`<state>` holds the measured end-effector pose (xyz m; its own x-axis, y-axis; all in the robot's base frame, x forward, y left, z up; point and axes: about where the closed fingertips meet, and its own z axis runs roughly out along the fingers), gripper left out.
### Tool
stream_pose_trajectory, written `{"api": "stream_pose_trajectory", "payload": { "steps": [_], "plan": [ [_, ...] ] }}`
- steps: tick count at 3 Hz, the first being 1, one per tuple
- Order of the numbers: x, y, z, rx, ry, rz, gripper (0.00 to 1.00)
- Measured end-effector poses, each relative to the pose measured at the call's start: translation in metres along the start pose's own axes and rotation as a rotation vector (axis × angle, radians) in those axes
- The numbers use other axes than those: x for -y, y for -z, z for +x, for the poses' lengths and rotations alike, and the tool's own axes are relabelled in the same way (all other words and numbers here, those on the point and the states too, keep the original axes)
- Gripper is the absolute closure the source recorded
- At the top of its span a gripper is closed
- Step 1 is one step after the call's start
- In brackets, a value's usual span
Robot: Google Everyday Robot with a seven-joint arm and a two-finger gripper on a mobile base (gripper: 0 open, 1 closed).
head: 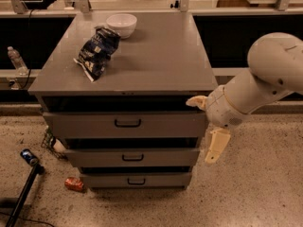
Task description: Open top drawer
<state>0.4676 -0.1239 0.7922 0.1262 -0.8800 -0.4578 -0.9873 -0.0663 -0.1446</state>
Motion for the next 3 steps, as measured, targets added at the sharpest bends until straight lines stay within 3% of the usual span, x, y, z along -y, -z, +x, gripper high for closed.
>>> {"api": "stream_pose_trajectory", "payload": {
  "steps": [3],
  "plan": [
    [0.027,-0.080,0.008,-0.006,0.059,-0.005,0.00]
  ]
}}
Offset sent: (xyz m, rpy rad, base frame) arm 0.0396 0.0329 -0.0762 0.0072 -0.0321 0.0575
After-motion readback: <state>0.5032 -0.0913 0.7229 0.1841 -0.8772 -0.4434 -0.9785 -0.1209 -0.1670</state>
